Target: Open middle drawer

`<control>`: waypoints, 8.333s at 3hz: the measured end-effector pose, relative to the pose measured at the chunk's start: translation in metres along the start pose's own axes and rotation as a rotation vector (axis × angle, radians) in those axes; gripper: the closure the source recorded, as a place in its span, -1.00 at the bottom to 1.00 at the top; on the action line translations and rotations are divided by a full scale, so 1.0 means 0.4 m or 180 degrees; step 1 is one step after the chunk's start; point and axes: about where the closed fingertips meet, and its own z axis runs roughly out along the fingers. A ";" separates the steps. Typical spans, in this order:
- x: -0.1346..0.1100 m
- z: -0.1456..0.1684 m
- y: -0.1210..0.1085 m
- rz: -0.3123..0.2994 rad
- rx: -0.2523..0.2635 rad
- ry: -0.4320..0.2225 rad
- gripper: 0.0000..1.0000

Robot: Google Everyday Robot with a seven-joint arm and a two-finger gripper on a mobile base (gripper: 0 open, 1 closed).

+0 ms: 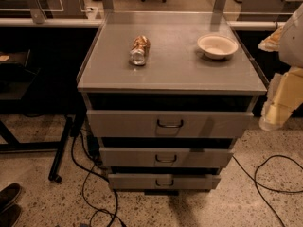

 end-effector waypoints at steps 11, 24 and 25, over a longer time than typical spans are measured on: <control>0.161 1.001 0.366 -0.0542 -0.1571 -0.0218 -1.00; 0.112 1.359 0.098 0.0379 -0.0484 -0.0451 -1.00; 0.086 1.388 0.067 0.0314 -0.0436 -0.0512 -1.00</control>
Offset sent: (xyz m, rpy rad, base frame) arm -0.0130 -0.0222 -0.0691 -0.0378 0.0609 0.0149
